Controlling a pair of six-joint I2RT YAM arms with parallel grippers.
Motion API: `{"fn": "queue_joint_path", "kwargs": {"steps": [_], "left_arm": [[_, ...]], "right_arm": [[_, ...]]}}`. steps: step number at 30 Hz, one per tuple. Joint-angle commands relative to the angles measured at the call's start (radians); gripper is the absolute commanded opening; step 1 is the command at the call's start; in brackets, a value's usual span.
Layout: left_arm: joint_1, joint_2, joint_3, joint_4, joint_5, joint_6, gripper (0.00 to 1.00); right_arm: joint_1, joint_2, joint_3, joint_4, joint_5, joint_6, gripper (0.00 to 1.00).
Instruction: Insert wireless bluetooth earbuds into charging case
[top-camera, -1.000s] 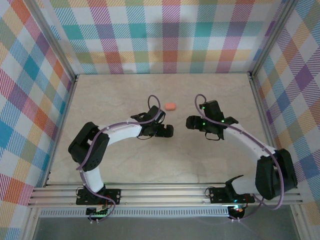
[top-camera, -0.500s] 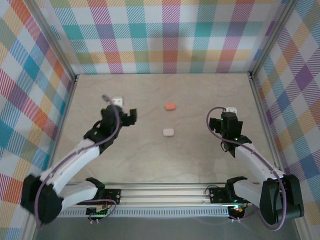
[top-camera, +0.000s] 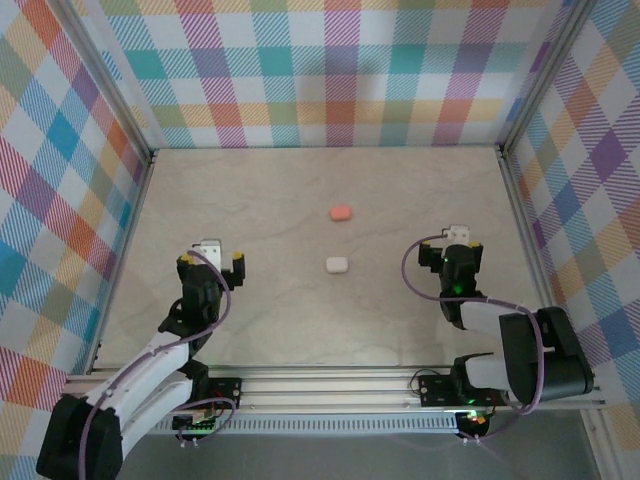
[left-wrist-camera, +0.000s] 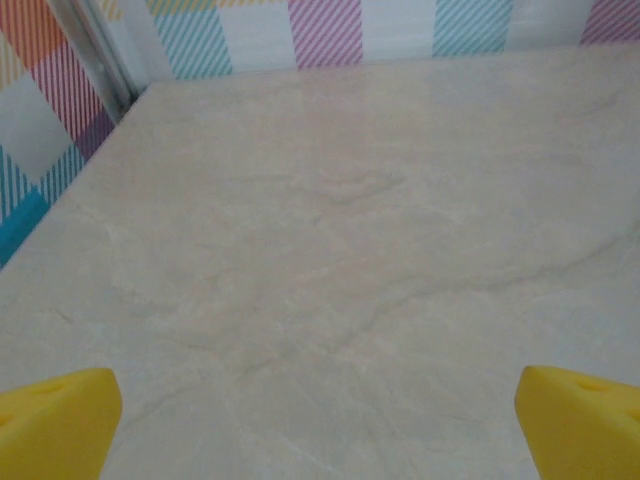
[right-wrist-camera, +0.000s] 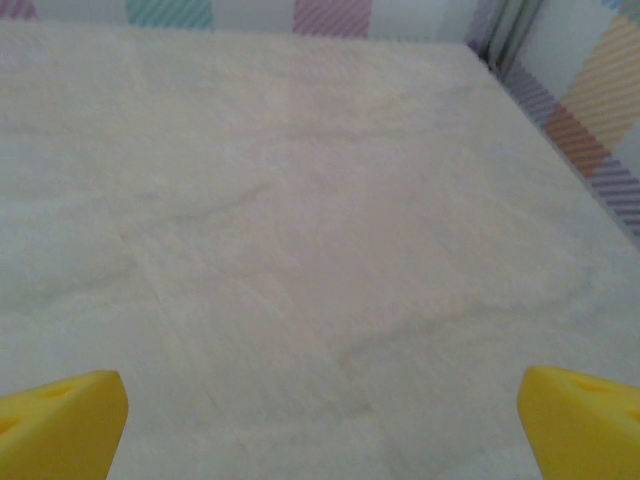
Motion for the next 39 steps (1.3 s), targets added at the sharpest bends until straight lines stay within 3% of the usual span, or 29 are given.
{"fn": "queue_joint_path", "kwargs": {"steps": [1, 5, 14, 20, 25, 27, 31, 35, 39], "left_arm": [[0.032, 0.069, -0.049, 0.214, 0.042, 0.015, 1.00], [0.092, 0.164, -0.057, 0.341, 0.122, 0.052, 1.00], [0.147, 0.503, 0.037, 0.577, 0.326, 0.067, 1.00], [0.160, 0.616, 0.101, 0.570, 0.329, 0.065, 1.00], [0.206, 0.747, 0.118, 0.684, 0.372, 0.032, 1.00], [0.235, 0.724, 0.177, 0.518, 0.426, 0.014, 1.00], [0.262, 0.731, 0.207, 0.475, 0.449, -0.011, 1.00], [0.264, 0.734, 0.221, 0.452, 0.382, -0.041, 1.00], [0.263, 0.734, 0.218, 0.456, 0.383, -0.039, 1.00]], "right_arm": [[-0.021, 0.033, 0.009, 0.173, -0.054, 0.002, 1.00], [-0.043, 0.170, 0.010, 0.321, -0.084, 0.018, 1.00], [-0.114, 0.203, 0.220, -0.064, -0.221, 0.070, 1.00], [-0.117, 0.200, 0.215, -0.058, -0.225, 0.068, 1.00], [-0.117, 0.197, 0.212, -0.052, -0.224, 0.065, 1.00], [-0.116, 0.198, 0.213, -0.055, -0.226, 0.067, 1.00], [-0.116, 0.199, 0.215, -0.060, -0.230, 0.065, 1.00], [-0.117, 0.200, 0.218, -0.063, -0.232, 0.066, 1.00], [-0.116, 0.200, 0.217, -0.063, -0.231, 0.065, 1.00]]}}
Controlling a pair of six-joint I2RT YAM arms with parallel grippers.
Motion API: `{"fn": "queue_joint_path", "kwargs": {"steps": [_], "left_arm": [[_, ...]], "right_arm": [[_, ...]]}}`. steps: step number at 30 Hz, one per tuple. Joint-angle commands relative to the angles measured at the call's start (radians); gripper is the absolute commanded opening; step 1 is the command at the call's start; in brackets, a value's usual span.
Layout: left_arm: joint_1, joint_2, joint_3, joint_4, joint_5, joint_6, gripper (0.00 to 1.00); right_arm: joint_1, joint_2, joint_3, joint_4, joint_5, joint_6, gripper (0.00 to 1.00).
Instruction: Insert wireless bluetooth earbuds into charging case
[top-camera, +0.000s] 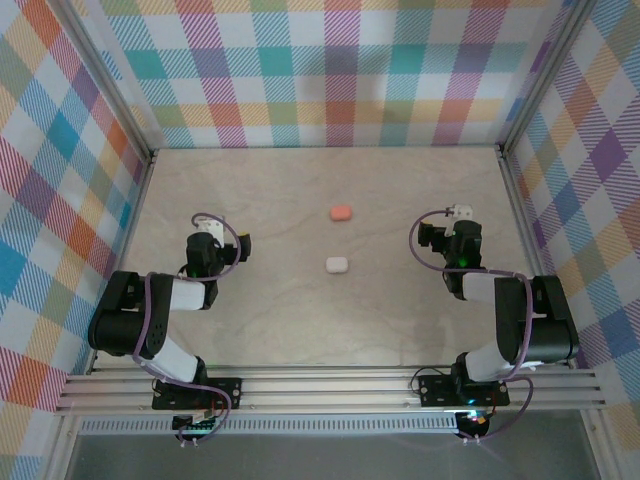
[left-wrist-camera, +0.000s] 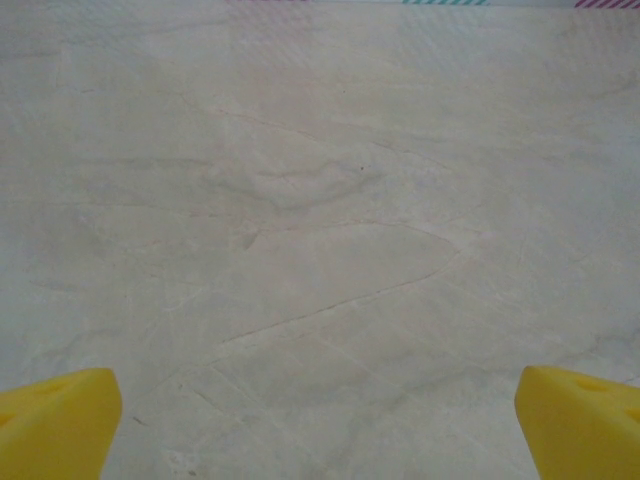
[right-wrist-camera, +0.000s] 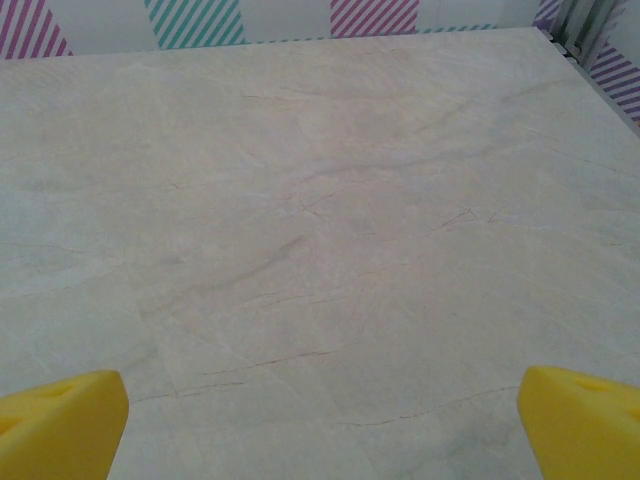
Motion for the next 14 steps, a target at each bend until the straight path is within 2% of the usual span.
{"fn": "queue_joint_path", "kwargs": {"steps": [1, 5, 6, 8, 14], "left_arm": [[0.012, 0.002, 0.015, -0.013, -0.010, -0.022, 1.00], [0.013, 0.002, 0.016, -0.014, -0.010, -0.022, 1.00], [0.013, 0.002, 0.015, -0.014, -0.010, -0.022, 1.00], [0.012, 0.002, 0.016, -0.014, -0.011, -0.022, 1.00], [0.012, 0.002, 0.015, -0.015, -0.010, -0.022, 1.00]], "right_arm": [[0.000, 0.006, 0.008, 0.004, -0.014, 0.011, 1.00], [-0.001, 0.011, 0.013, -0.001, -0.021, 0.007, 1.00], [-0.007, 0.015, 0.018, -0.005, -0.059, 0.004, 1.00], [-0.039, 0.031, -0.014, 0.065, -0.219, -0.022, 1.00], [-0.042, 0.025, -0.027, 0.077, -0.219, -0.022, 0.99]]}}
